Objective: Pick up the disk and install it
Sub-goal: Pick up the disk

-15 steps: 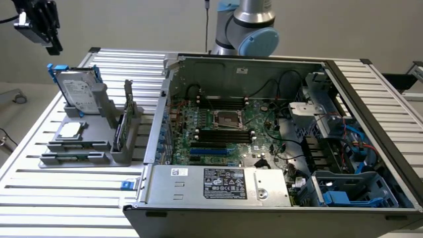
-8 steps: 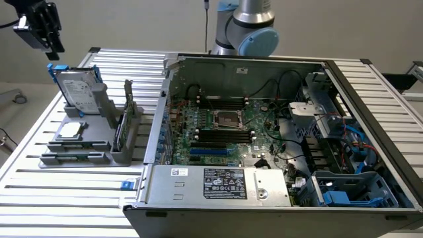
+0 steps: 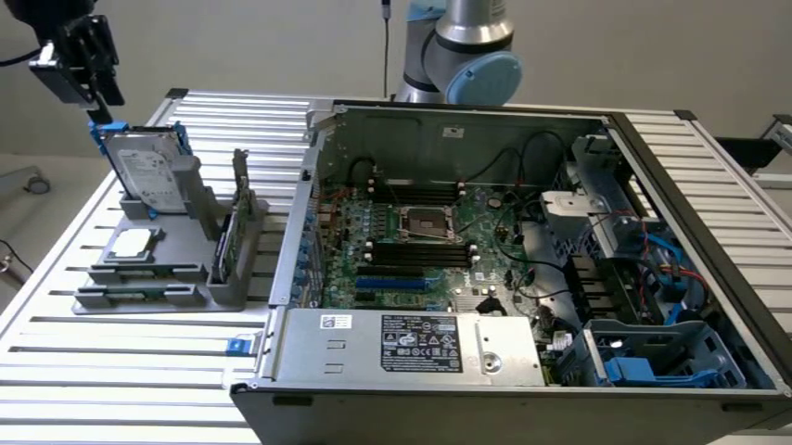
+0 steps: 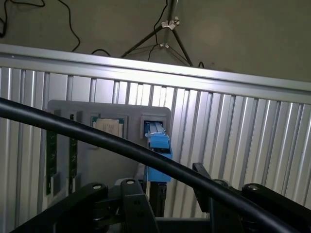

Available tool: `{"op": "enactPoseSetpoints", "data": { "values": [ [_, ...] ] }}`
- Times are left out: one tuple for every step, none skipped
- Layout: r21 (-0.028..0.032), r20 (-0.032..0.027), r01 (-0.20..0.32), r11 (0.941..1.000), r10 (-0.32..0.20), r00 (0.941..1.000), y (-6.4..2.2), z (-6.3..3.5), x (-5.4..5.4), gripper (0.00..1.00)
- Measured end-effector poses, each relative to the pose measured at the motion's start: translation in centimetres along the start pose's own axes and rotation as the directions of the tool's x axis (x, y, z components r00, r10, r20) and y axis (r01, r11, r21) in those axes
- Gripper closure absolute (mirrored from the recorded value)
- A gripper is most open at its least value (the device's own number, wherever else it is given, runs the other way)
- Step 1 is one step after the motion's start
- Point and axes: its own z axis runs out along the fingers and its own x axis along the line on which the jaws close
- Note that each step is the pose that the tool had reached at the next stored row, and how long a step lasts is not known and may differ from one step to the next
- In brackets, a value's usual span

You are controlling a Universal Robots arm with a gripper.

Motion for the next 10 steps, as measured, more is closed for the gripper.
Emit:
{"op": "enactPoseSetpoints", "data": {
  "values": [
    [-0.0003, -0.0018, 0.0, 1.0, 0.0, 1.0, 0.0, 0.11, 0.04, 0.49],
    [-0.0005, -0.004, 0.0, 1.0, 0.0, 1.0, 0.0, 0.21, 0.09, 0.49],
    [-0.0009, -0.0068, 0.0, 1.0, 0.0, 1.0, 0.01, 0.29, 0.14, 0.49],
    [-0.0012, -0.0098, 0.0, 1.0, 0.0, 1.0, 0.02, 0.37, 0.21, 0.49],
    [-0.0015, -0.013, 0.0, 1.0, 0.0, 0.9999, 0.02, 0.44, 0.27, 0.49],
    [-0.0018, -0.016, 0.0, 1.0, 0.0, 0.9999, 0.03, 0.54, 0.33, 0.49],
    [-0.002, -0.0178, 0.0, 1.0, 0.0, 0.9998, 0.04, 0.66, 0.36, 0.49],
    [-0.0021, -0.0191, 0.0, 1.0, 0.0, 0.9998, 0.04, 0.79, 0.39, 0.49],
    [-0.0024, -0.0203, 0.0, 1.0, 0.0, 0.9998, 0.04, 0.93, 0.42, 0.49],
    [-0.0025, -0.0212, 0.0, 1.0, 0.0, 0.9998, 0.04, 1.08, 0.44, 0.49]
  ]
}}
